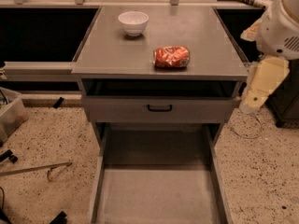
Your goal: Place coke can into middle drawer
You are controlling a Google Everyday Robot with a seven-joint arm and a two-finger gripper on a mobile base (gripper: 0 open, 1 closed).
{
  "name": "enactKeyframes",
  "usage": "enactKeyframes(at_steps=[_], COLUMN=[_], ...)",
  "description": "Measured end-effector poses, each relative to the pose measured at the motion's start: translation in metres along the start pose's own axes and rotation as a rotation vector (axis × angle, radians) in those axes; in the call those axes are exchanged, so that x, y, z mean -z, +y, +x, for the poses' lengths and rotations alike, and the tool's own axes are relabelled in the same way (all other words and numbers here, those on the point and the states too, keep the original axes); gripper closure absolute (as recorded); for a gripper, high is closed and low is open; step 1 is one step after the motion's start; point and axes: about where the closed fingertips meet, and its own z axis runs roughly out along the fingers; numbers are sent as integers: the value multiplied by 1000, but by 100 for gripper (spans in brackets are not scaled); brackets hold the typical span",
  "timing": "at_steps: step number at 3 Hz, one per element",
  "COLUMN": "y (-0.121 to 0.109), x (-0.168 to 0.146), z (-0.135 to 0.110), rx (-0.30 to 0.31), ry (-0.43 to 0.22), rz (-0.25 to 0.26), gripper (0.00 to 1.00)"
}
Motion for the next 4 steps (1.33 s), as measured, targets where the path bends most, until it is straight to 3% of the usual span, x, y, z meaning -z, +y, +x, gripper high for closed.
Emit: enactKeyframes(at_steps=[1,2,3,4], y=[-46,-80,-80,-102], x=[-23,-55,-55,-58], z=[-20,-35,-35,-46], rx=[22,27,27,36], ry=[-5,-18,-18,-36], rz=[55,31,32,80], gripper=[0,0,0,0])
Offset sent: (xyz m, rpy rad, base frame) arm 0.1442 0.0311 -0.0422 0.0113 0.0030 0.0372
